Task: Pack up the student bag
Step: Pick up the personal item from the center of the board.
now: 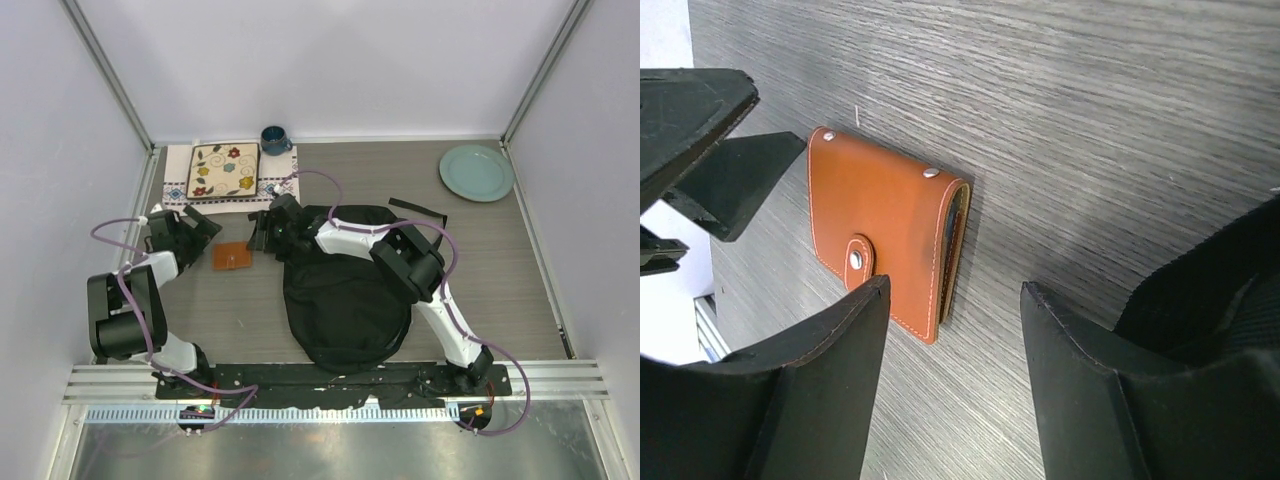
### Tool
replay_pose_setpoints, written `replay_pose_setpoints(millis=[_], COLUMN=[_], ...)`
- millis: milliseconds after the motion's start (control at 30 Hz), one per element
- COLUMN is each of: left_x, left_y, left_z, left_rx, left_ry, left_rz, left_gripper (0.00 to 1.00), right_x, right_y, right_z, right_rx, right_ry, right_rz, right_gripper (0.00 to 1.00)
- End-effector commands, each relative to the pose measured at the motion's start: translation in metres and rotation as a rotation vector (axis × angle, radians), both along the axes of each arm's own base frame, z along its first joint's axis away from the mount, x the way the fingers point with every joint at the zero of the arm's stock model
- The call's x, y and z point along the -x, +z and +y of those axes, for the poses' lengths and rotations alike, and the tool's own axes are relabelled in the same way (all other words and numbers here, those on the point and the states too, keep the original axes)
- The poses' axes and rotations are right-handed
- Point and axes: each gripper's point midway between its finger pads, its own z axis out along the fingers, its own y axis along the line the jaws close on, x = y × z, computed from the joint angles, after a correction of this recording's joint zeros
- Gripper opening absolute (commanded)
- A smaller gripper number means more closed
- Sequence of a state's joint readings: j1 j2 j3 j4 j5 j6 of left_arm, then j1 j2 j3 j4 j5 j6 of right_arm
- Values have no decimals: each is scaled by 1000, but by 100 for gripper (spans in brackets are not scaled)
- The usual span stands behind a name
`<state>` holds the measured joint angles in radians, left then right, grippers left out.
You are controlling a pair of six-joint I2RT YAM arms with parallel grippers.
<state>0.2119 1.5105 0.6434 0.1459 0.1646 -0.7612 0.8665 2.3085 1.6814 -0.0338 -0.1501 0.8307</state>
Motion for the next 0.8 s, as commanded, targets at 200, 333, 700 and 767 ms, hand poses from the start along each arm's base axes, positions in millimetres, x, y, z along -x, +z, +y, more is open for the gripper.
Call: replay_pose_setpoints(millis=[200,333,700,767], left_x=[34,40,44,44], left_y=[-42,-42,-32,-31], left_z=[-43,-51,-58,-59], left_rx=[198,225,242,242], left_ry=[-132,-154,-171,-173], left_rz=[87,85,63,62], left_gripper=[81,68,52,51], right_x=[5,4,12,13], right_y=[-12,0,38,40], right_z=[20,28,35,35], right_rx=[-70,-140,-268,-274], right_ry=[38,50,79,80], right_rz=[86,72,55,57], right_gripper=[61,58,17,17])
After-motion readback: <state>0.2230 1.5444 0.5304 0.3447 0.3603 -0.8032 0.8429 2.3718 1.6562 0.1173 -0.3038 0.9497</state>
